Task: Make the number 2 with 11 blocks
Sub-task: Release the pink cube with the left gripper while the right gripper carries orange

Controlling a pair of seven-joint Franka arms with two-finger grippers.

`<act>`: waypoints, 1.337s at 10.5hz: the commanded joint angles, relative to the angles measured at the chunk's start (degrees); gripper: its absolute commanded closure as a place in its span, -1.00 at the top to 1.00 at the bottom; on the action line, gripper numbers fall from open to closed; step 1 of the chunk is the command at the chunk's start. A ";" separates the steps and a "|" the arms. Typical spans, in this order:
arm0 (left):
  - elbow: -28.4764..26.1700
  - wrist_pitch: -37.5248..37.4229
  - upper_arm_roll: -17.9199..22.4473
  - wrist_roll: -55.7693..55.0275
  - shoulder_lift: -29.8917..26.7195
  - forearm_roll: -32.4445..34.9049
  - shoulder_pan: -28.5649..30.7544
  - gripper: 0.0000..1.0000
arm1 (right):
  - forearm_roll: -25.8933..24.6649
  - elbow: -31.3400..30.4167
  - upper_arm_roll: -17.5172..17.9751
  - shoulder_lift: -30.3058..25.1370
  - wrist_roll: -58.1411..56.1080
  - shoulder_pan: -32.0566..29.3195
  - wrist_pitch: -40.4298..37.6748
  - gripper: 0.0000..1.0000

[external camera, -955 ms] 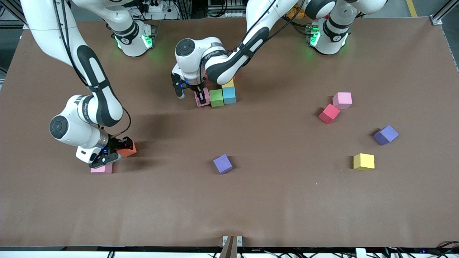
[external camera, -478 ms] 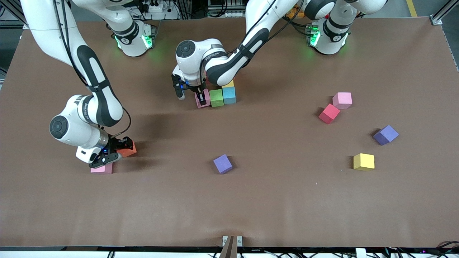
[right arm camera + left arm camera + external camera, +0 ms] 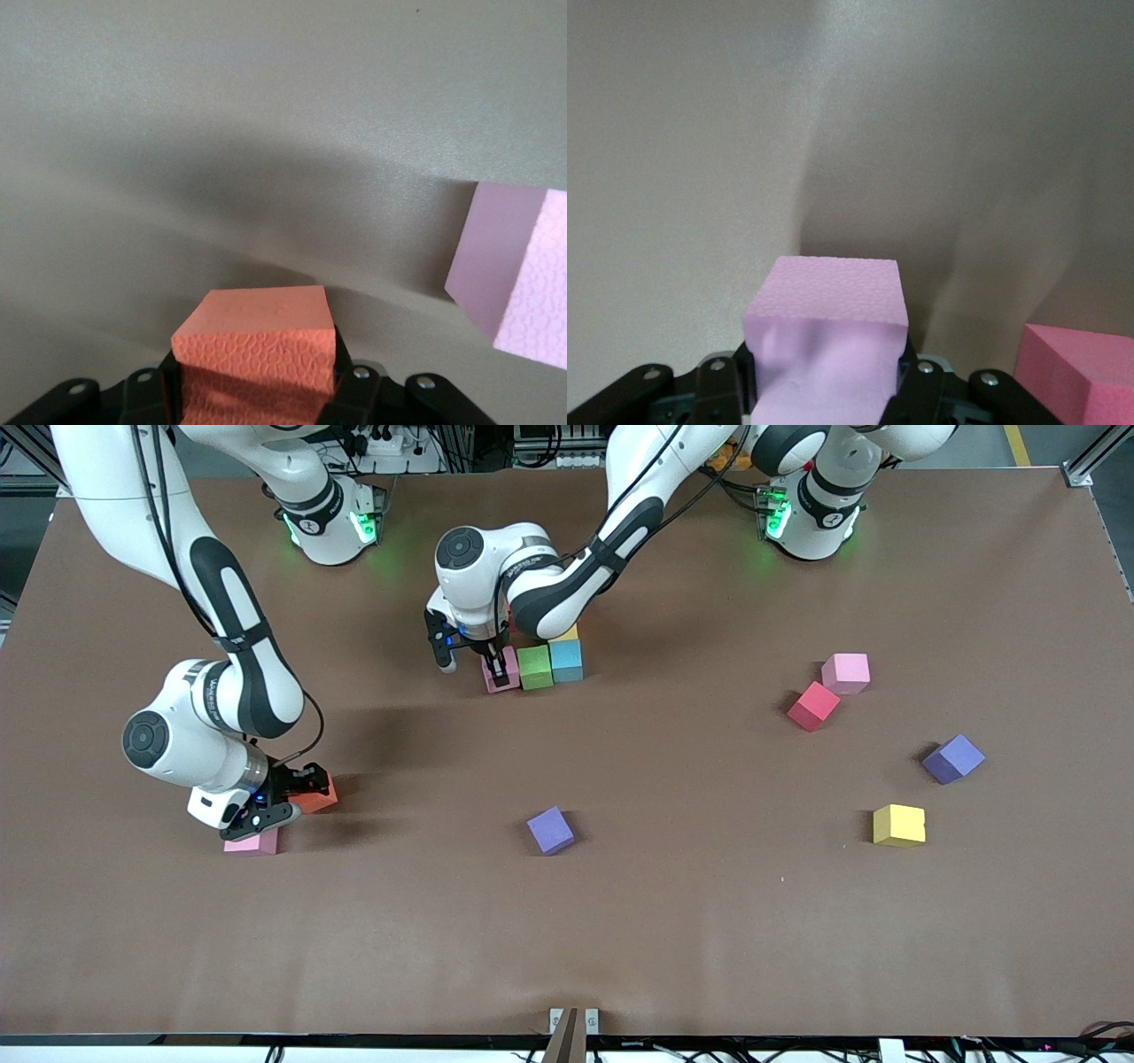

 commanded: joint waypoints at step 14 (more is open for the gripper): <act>1.60 0.45 1.84 2.74 0.96 -2.12 -0.97 -1.00 | 1.05 -0.29 0.15 -0.50 0.48 0.06 -0.14 -0.18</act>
